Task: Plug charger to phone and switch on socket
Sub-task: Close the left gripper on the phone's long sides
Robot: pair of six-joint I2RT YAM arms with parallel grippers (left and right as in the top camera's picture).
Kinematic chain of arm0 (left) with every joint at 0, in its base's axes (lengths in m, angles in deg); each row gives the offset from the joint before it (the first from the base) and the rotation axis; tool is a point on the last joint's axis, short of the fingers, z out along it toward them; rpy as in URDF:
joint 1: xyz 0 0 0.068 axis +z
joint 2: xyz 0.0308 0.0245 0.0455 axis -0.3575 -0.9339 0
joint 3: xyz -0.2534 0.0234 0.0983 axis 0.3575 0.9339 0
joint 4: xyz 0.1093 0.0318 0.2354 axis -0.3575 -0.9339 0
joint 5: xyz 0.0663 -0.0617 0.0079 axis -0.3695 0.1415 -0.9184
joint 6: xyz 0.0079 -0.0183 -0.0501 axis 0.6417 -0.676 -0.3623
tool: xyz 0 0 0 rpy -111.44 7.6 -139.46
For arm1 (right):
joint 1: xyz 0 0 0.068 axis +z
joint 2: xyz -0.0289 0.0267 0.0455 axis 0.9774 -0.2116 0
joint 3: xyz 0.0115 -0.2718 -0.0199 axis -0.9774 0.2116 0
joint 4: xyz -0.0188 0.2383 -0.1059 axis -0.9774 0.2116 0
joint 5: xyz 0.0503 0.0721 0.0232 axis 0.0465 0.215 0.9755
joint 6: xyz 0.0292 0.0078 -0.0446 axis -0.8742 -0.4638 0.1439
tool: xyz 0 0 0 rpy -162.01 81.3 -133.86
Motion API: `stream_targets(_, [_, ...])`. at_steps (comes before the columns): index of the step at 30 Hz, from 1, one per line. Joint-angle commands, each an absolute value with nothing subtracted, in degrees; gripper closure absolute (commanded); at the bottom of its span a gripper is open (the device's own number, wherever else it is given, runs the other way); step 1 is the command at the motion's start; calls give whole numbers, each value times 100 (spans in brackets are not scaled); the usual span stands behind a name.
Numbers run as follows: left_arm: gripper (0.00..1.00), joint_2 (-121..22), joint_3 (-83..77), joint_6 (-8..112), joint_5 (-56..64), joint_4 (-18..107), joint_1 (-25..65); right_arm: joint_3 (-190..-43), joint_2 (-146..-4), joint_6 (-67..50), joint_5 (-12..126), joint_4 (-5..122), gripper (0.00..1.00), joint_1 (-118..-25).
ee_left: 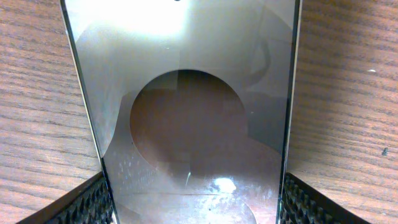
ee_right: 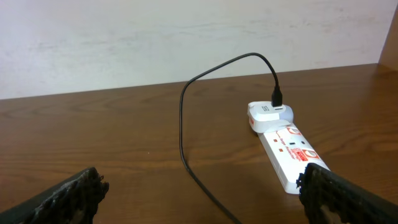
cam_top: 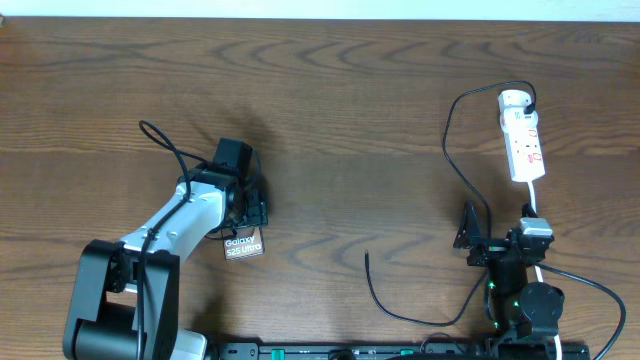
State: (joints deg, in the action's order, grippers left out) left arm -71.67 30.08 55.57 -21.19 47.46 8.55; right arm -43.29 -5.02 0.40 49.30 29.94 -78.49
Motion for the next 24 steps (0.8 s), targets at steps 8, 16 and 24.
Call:
stream_targets(8, [32, -7244, 3148, 5588, -2023, 4728, 879, -4324, -471, 16, 4905, 3023, 1, -7810])
stream_targets(16, [50, -7244, 3148, 5585, -2023, 4730, 879, -4324, -471, 16, 4905, 3021, 1, -7810])
stream_targets(24, [75, -7244, 3148, 5585, -2023, 4728, 879, -4324, -471, 16, 4908, 3023, 1, -7810])
